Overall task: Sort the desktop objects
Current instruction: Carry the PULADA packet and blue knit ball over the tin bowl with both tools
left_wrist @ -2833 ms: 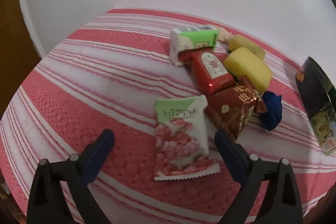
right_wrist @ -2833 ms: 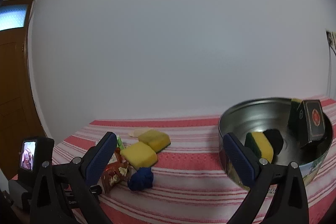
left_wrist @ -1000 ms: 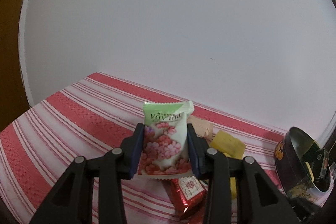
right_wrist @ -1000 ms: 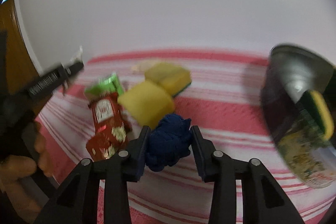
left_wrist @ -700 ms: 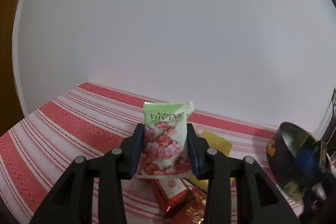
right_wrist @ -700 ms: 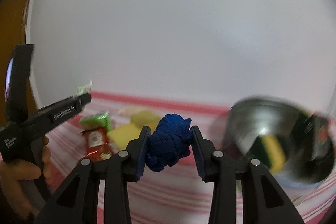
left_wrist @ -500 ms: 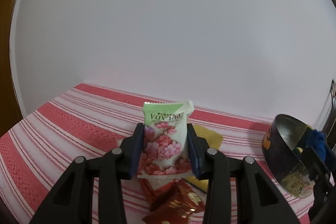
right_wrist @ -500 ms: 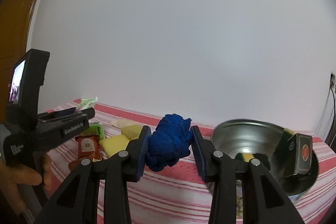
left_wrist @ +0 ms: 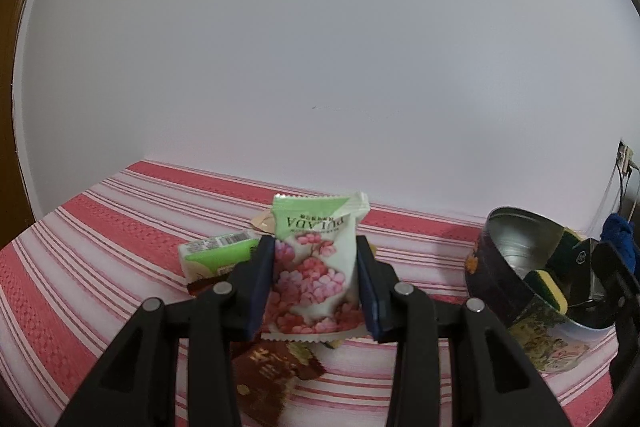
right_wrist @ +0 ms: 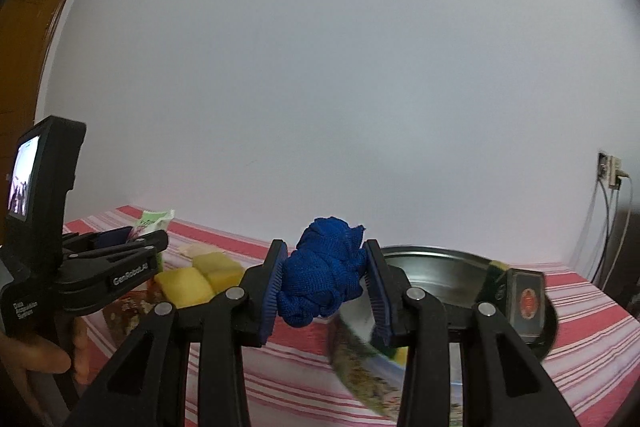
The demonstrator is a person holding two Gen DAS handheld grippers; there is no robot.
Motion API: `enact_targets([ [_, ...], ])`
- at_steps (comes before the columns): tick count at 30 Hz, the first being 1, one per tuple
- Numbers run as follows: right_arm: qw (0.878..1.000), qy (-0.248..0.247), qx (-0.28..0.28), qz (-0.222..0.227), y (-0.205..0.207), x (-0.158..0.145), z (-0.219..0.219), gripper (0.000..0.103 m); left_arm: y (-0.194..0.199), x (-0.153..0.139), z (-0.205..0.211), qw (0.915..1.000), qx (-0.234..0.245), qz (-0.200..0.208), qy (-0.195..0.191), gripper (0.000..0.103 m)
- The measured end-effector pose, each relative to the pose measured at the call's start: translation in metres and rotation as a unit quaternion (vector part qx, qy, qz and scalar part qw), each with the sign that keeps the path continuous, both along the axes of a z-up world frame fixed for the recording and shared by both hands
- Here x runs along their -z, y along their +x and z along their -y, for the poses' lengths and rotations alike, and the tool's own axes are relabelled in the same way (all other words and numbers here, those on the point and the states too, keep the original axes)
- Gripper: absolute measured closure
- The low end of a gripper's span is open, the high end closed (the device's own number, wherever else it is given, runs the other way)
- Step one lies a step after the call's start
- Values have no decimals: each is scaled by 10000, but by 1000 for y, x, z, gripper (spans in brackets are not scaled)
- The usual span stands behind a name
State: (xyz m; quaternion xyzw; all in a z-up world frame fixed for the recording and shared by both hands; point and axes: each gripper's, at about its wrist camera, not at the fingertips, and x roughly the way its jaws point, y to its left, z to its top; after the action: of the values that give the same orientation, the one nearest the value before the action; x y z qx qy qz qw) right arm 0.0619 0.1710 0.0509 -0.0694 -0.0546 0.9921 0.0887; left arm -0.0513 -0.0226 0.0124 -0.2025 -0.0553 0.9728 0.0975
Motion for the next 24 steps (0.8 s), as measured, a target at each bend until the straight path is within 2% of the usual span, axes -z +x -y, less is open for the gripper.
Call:
enact_targets([
  [8, 9992, 69, 343, -193, 19, -7, -19, 61, 13, -3, -24, 9997, 191, -108, -49, 65],
  [24, 9927, 213, 1135, -360, 30, -16, -77, 61, 37, -13, -107, 9931, 1120, -336, -119, 65],
])
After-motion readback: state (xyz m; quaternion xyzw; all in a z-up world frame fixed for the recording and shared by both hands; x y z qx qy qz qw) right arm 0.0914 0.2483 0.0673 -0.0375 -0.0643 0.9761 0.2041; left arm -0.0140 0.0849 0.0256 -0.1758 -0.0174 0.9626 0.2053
